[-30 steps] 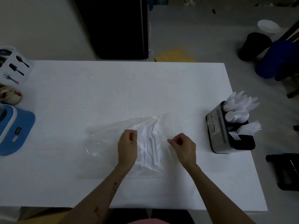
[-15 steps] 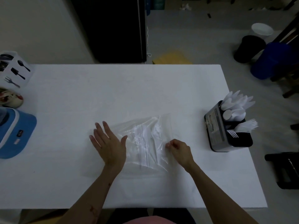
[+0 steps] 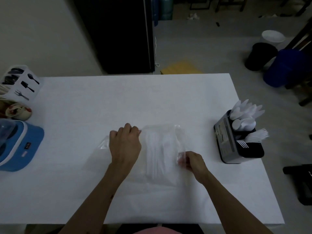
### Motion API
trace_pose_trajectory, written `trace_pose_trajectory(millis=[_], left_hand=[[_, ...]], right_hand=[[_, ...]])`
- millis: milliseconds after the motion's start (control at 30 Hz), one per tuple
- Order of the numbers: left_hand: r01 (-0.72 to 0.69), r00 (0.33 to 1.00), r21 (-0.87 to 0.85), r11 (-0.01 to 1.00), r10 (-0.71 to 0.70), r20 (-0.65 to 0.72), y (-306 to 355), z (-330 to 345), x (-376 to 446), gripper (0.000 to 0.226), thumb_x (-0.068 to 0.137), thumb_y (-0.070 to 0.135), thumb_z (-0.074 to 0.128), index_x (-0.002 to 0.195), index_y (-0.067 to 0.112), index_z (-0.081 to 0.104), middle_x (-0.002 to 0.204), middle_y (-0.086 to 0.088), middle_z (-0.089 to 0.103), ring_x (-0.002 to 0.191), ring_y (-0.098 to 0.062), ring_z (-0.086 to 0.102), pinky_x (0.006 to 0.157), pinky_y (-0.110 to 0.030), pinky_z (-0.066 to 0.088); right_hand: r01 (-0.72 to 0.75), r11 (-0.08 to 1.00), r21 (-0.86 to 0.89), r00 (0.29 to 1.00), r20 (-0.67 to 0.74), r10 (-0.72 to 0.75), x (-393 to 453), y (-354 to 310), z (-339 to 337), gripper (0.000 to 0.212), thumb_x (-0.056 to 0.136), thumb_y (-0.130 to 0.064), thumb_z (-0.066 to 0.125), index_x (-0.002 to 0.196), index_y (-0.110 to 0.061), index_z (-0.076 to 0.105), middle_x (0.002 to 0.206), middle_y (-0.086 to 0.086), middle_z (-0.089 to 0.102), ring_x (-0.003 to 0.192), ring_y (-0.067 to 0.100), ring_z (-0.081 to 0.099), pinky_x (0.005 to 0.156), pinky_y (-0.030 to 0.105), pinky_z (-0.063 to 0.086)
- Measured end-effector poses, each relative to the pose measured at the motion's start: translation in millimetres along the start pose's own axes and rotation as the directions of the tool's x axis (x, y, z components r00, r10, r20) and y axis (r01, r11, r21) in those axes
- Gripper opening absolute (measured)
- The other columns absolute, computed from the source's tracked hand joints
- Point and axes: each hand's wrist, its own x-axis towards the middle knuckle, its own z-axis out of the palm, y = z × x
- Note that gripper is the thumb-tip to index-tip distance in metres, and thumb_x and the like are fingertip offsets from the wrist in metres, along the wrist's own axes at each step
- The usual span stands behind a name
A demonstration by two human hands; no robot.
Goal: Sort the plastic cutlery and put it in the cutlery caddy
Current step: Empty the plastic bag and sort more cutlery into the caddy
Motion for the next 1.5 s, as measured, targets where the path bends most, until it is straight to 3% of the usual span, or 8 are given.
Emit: trace_pose_trajectory(millis=[167,400,567,633,800,900,1067,1500], left_hand=[[0.016,1.0,0.032,0.999,-0.015,-0.017,6,-21,15,0.03,0.092,0.023,0.05,0.067,0.014,0.063,0.064,-0.001,0.055,0.058,-0.023,0.051,0.064,-0.033,0.021],[0.148,0.975,0.046,0.988,-0.154,0.16,-7,-3,5,0.036,0.09,0.027,0.042,0.065,0.013,0.063,0.065,-0.003,0.057,0.07,-0.025,0.049,0.068,-0.037,0.028],[0.176,0.975,0.038,0.984,-0.179,0.133,-18,22,-10,0.032,0.094,0.023,0.051,0.112,-0.001,0.062,0.125,-0.021,0.057,0.121,-0.039,0.047,0.108,-0.048,0.029],[0.084,0.989,-0.019,0.996,-0.081,0.126,-14,31,-23,0.046,0.097,0.021,0.041,0.135,-0.004,0.044,0.148,-0.024,0.036,0.141,-0.04,0.026,0.119,-0.045,0.005],[-0.305,0.86,-0.27,0.913,0.386,0.333,4,70,-77,0.042,0.085,0.004,0.049,0.126,-0.005,0.058,0.137,-0.021,0.052,0.13,-0.031,0.046,0.115,-0.035,0.022],[-0.204,0.697,-0.324,0.924,0.37,0.614,11,77,-90,0.053,0.09,0.026,0.03,0.129,0.002,0.057,0.142,-0.013,0.048,0.13,-0.026,0.048,0.102,-0.04,0.045],[-0.177,0.618,-0.328,0.928,0.364,0.696,9,89,-96,0.101,0.067,0.065,-0.04,0.15,0.013,-0.012,0.153,0.002,-0.025,0.141,-0.019,-0.023,0.117,-0.042,-0.006],[0.06,0.651,-0.453,0.89,0.309,0.694,-11,91,-111,0.087,0.075,0.063,-0.023,0.152,0.025,-0.009,0.154,0.012,-0.025,0.143,-0.005,-0.021,0.117,-0.032,-0.01]], right_hand=[[0.017,0.999,-0.041,0.997,0.071,-0.014,3,1,0,0.012,0.083,-0.003,0.072,0.095,-0.005,0.073,0.086,0.013,0.075,0.07,0.03,0.072,0.065,0.034,0.059],[-0.019,0.973,-0.229,1.0,-0.008,0.017,3,-8,12,0.045,0.064,-0.034,0.091,0.093,-0.009,0.067,0.092,0.009,0.071,0.062,0.025,0.07,0.057,0.033,0.06],[-0.042,0.803,-0.595,0.979,-0.187,-0.087,11,1,43,0.074,0.047,-0.079,0.072,0.085,-0.017,0.056,0.087,0.003,0.068,0.078,0.025,0.07,0.071,0.038,0.06],[-0.046,0.794,-0.606,0.969,-0.22,-0.112,6,1,55,0.086,0.054,-0.074,0.074,0.11,-0.012,0.055,0.107,0.005,0.063,0.097,0.029,0.068,0.082,0.041,0.057],[-0.089,0.763,-0.64,0.954,-0.275,-0.119,-1,-4,65,0.083,0.069,-0.065,0.073,0.123,-0.008,0.046,0.118,0.008,0.057,0.106,0.031,0.063,0.09,0.045,0.053],[-0.08,0.746,-0.662,0.956,-0.263,-0.131,3,-3,60,0.075,0.072,-0.058,0.073,0.122,-0.009,0.048,0.118,0.008,0.059,0.104,0.031,0.064,0.088,0.043,0.054],[-0.087,0.643,-0.761,0.948,-0.262,-0.181,-1,0,64,0.073,0.076,-0.06,0.07,0.121,-0.01,0.042,0.118,0.007,0.055,0.105,0.03,0.063,0.087,0.041,0.051],[-0.068,0.684,-0.726,0.941,-0.275,-0.199,7,-2,24,0.046,0.078,-0.038,0.073,0.105,-0.01,0.049,0.098,0.008,0.061,0.086,0.029,0.061,0.071,0.035,0.05]])
